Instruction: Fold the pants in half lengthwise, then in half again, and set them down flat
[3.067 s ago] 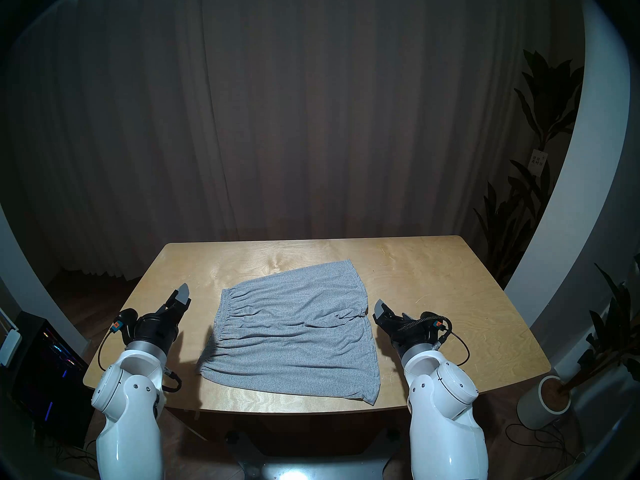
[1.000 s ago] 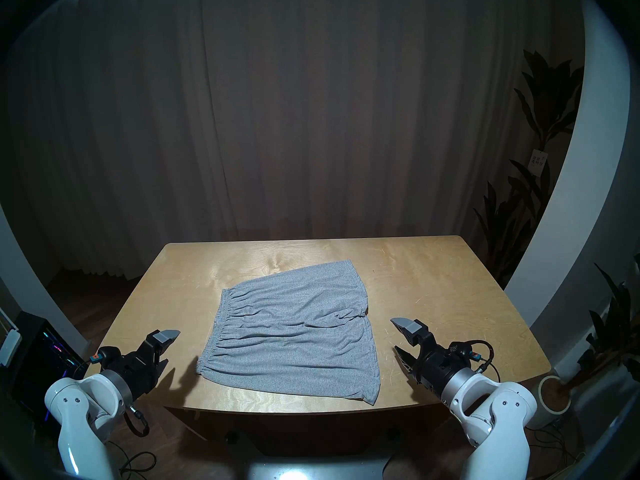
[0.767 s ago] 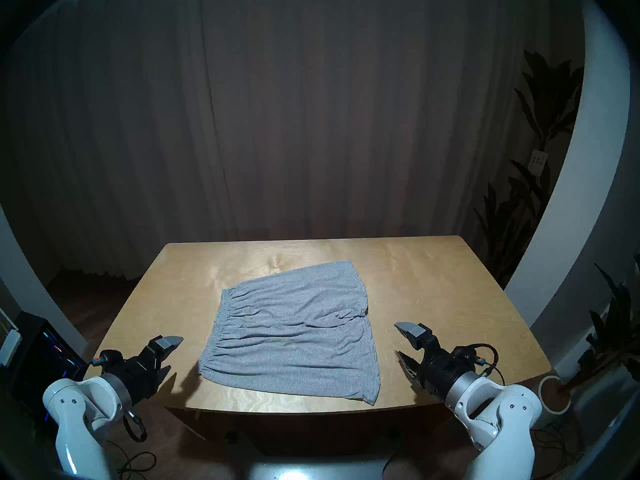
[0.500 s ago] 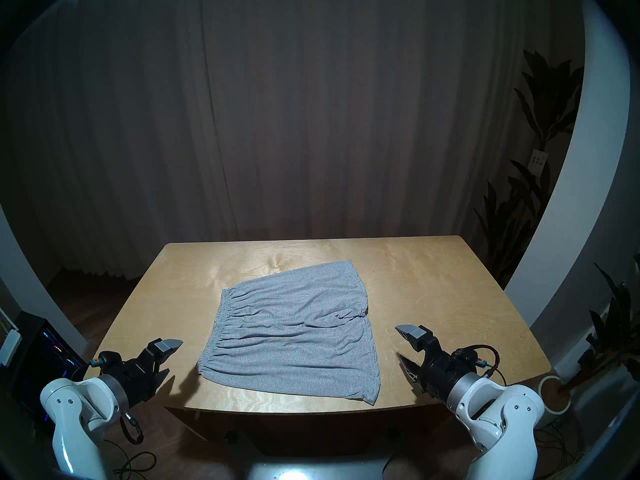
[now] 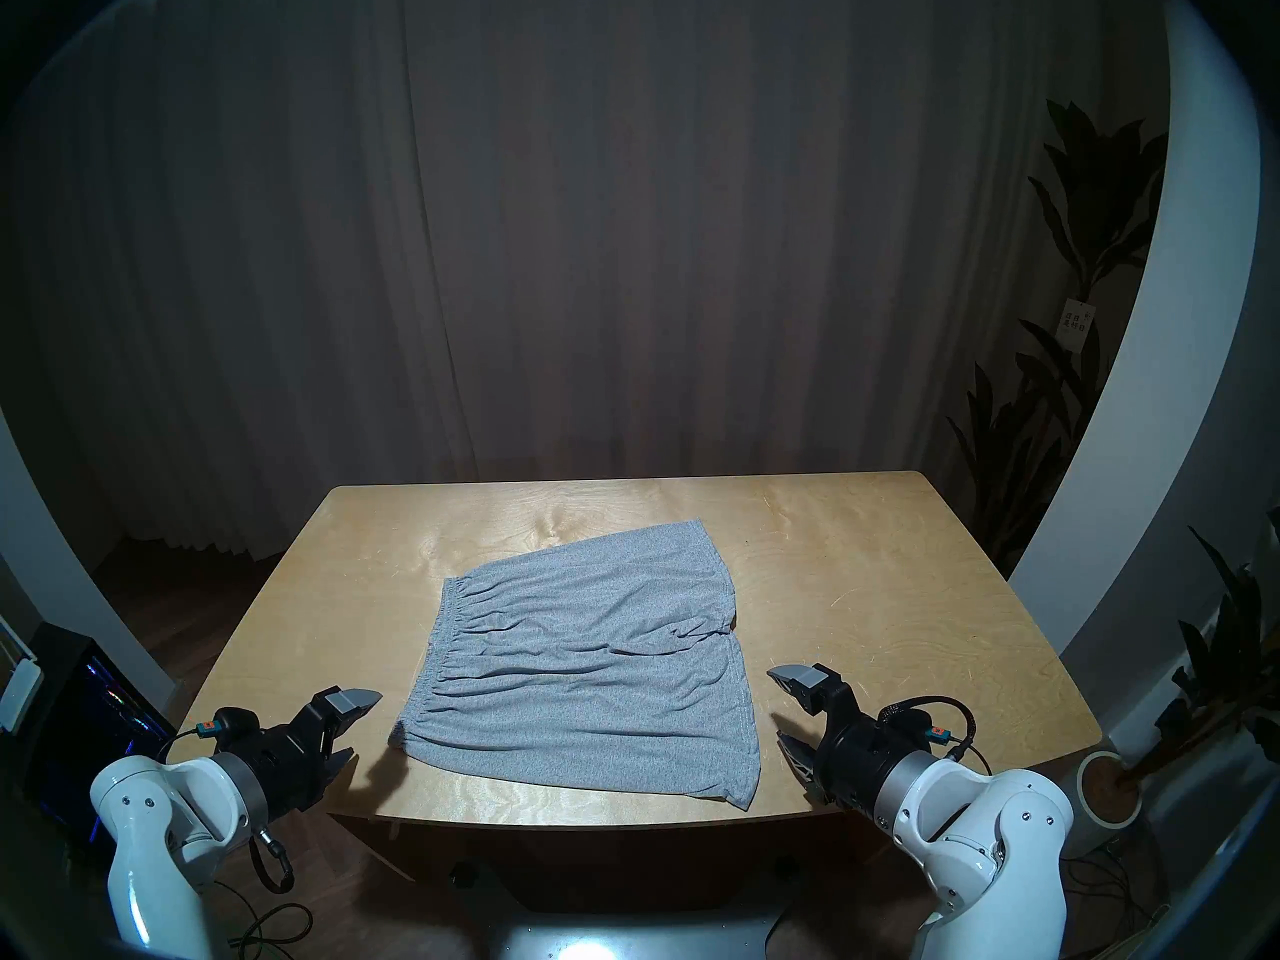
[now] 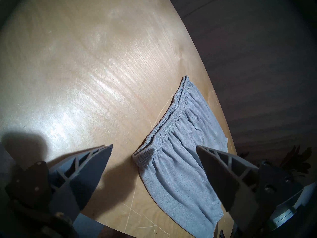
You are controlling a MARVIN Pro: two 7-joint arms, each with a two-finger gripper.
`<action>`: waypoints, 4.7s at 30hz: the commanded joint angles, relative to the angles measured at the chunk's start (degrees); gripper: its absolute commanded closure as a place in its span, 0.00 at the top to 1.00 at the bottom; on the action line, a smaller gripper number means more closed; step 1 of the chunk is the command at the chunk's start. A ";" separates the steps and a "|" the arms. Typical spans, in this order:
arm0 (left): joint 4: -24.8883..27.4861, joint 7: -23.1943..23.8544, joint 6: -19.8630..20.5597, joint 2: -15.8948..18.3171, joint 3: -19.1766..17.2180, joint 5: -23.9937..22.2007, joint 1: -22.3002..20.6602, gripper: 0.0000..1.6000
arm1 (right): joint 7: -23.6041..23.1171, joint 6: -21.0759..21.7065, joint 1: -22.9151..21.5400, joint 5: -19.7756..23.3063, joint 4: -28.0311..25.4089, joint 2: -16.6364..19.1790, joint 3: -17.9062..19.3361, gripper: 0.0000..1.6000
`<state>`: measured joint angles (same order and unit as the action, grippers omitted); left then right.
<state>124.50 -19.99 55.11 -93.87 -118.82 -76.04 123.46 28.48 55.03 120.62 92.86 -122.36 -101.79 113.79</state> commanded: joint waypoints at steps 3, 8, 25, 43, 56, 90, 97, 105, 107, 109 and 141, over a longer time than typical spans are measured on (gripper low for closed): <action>-2.47 -1.09 -0.11 3.85 1.04 -1.04 -1.26 1.00 | 4.65 -0.64 -0.66 4.68 -1.44 0.32 -0.81 1.00; -4.02 -1.92 -0.11 5.60 1.05 -1.90 -2.08 1.00 | 8.05 -1.55 -1.13 6.99 -1.54 0.47 -0.73 1.00; -6.21 -1.24 -0.11 12.36 4.55 -7.93 -2.09 1.00 | 20.84 -6.68 -1.99 15.84 -1.16 1.44 -2.85 1.00; -11.34 1.47 -0.11 23.42 10.52 -13.21 -2.84 1.00 | 36.19 -15.37 -5.65 27.47 0.92 3.35 -4.98 1.00; -14.98 3.74 -0.11 31.59 15.53 -17.22 -4.29 1.00 | 46.17 -22.53 -9.92 37.45 4.61 6.34 -5.50 1.00; -26.82 7.22 -0.11 41.02 25.35 -23.86 -10.47 1.00 | 43.93 -16.44 -11.03 41.47 8.62 25.51 -13.18 1.00; -27.43 8.27 -0.11 41.68 26.17 -24.20 -11.02 1.00 | 42.76 -17.19 -12.27 42.12 9.58 27.21 -15.05 1.00; -28.92 9.34 -0.11 41.75 27.80 -23.83 -12.36 0.82 | 42.23 -17.98 -13.73 41.75 10.92 28.50 -17.11 0.54; -29.47 9.65 -0.11 41.70 28.36 -23.41 -12.88 0.50 | 42.21 -18.27 -13.94 41.66 11.23 28.81 -17.57 0.44; -30.17 10.06 -0.11 41.60 29.02 -22.88 -13.62 0.30 | 42.17 -18.70 -14.01 41.67 11.58 29.17 -17.98 0.29; -22.10 2.88 -1.38 43.18 22.30 -32.22 -13.90 0.00 | 41.54 -21.23 -20.33 47.98 11.72 30.76 -15.25 0.00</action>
<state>99.18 -15.05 54.41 -51.39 -94.12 -105.74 109.20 70.74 33.92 103.45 139.50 -110.45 -70.61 98.34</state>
